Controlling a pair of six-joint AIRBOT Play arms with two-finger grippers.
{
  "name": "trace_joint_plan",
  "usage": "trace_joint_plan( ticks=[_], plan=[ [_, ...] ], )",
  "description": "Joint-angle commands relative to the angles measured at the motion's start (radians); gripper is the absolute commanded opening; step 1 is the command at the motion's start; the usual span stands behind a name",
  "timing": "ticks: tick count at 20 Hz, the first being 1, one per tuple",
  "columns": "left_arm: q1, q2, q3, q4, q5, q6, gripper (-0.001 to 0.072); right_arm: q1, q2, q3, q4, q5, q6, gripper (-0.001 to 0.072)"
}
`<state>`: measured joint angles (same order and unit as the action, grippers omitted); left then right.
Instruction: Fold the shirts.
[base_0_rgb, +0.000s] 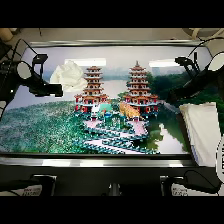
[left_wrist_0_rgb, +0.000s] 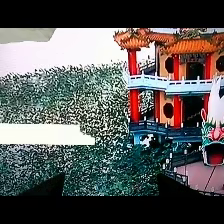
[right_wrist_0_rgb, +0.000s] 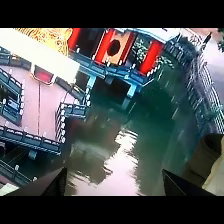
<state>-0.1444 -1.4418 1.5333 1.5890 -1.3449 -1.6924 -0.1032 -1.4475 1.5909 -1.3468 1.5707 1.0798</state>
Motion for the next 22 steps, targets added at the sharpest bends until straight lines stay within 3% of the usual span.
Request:
trace_joint_plan(
  ticks=[1, 12, 13, 16, 20, 22],
  plan=[
    [0.0, 0.001, 0.0, 0.0, 0.0, 0.0, 0.0707, 0.001, -0.001, 0.001, 0.0, 0.0, 0.0, 0.0646],
    [0.0, 0.001, 0.0, 0.0, 0.0, 0.0, 0.0706, 0.001, -0.001, 0.001, 0.0, 0.0, 0.001, 0.0646],
    [0.0, 0.0, -0.001, -0.001, 0.021, -0.03, 0.0707, 0.001, -0.001, 0.001, 0.0, -0.003, 0.001, 0.0646],
    [0.0, -0.013, -0.001, -0.001, 0.158, -0.129, 0.0707, 0.001, -0.001, 0.001, 0.0, -0.072, -0.003, 0.0646],
    [-0.001, -0.022, -0.001, -0.01, 0.336, -0.142, 0.0707, 0.001, -0.002, 0.0, -0.035, -0.229, -0.003, 0.065],
    [-0.001, -0.043, -0.001, -0.055, 0.438, -0.141, 0.0706, 0.001, -0.002, 0.0, -0.052, -0.302, -0.003, 0.0697]
  ],
)
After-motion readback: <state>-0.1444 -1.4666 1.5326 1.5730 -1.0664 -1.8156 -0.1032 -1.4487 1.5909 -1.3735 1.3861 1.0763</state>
